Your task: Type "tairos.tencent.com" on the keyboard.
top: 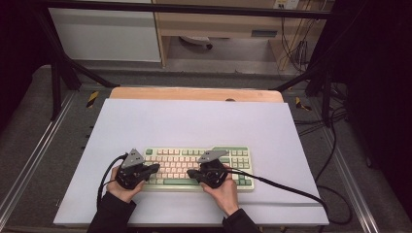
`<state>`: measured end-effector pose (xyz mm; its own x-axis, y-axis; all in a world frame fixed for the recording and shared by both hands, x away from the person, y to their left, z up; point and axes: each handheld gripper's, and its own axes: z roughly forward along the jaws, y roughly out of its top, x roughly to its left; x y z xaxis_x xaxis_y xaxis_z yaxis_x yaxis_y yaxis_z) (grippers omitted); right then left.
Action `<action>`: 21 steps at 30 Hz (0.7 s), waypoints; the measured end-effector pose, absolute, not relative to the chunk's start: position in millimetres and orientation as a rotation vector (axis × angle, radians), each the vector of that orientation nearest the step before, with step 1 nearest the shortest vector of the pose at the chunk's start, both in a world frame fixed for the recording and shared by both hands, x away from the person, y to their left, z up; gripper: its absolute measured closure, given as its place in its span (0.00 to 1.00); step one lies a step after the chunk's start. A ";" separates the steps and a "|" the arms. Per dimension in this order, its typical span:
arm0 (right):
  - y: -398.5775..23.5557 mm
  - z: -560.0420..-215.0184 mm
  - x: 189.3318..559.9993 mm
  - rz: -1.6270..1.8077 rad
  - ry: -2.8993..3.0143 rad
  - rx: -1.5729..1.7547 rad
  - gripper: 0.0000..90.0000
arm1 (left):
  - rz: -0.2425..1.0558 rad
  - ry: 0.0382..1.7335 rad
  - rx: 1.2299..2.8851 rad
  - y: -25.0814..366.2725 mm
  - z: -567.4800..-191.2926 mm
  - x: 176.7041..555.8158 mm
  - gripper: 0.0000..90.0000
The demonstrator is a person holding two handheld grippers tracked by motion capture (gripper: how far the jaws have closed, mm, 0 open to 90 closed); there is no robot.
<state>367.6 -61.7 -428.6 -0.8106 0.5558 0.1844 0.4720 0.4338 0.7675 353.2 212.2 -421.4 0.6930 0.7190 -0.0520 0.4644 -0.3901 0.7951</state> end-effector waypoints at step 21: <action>-59.0 -434.4 368.4 1.337 2.585 0.930 1.00 | 0.383 0.905 2.057 212.1 -421.2 353.1 1.00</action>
